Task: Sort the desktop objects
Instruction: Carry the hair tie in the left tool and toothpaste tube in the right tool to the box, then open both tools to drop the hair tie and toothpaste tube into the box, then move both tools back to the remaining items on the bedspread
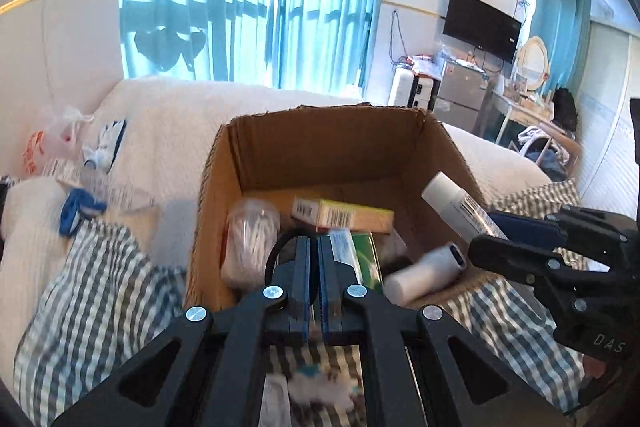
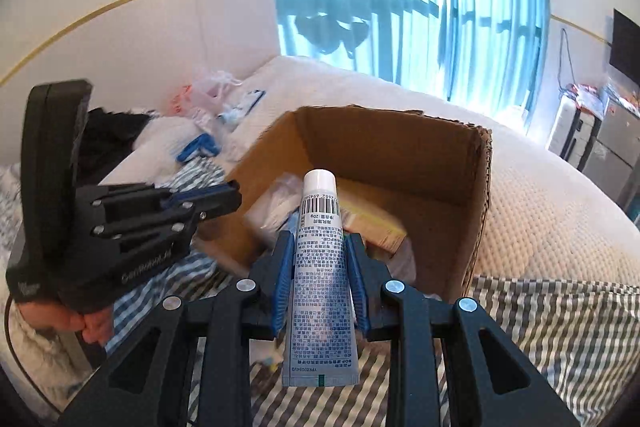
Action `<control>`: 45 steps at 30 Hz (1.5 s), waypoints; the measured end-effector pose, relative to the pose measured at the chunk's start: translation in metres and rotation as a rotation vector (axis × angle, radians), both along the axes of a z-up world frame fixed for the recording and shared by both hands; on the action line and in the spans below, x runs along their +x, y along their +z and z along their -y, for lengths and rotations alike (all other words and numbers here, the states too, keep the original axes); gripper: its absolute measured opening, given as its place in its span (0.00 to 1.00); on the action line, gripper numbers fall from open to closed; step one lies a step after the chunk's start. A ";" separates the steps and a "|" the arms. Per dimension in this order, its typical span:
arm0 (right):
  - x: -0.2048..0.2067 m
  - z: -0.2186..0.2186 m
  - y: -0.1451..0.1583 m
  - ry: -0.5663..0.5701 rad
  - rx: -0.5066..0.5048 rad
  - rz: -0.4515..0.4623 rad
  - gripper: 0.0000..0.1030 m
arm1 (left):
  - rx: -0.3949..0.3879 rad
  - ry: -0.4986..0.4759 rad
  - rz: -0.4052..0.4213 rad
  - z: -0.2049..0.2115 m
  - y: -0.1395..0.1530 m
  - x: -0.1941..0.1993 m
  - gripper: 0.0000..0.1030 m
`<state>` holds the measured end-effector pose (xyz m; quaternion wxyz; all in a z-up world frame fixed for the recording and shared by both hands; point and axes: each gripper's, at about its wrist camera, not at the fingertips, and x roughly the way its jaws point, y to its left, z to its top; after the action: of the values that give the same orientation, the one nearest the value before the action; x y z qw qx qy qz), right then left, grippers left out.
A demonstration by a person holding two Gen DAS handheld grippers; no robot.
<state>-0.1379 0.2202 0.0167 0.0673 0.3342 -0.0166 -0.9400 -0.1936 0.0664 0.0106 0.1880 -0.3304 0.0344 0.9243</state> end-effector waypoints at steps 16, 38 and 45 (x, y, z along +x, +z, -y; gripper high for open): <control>-0.007 -0.023 0.001 -0.074 -0.056 -0.040 0.50 | 0.013 0.068 0.023 0.007 -0.017 -0.032 0.85; 0.100 0.055 0.081 0.056 0.040 -0.146 0.60 | -0.090 0.209 -0.089 0.074 0.069 0.098 1.00; 0.094 0.067 0.004 0.119 0.001 -0.028 0.60 | -0.110 0.285 0.051 0.097 -0.017 0.111 1.00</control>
<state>-0.0438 0.1527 0.0210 0.1231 0.3213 0.0046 -0.9389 -0.0825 -0.0309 -0.0060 0.0372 -0.3651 0.0327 0.9296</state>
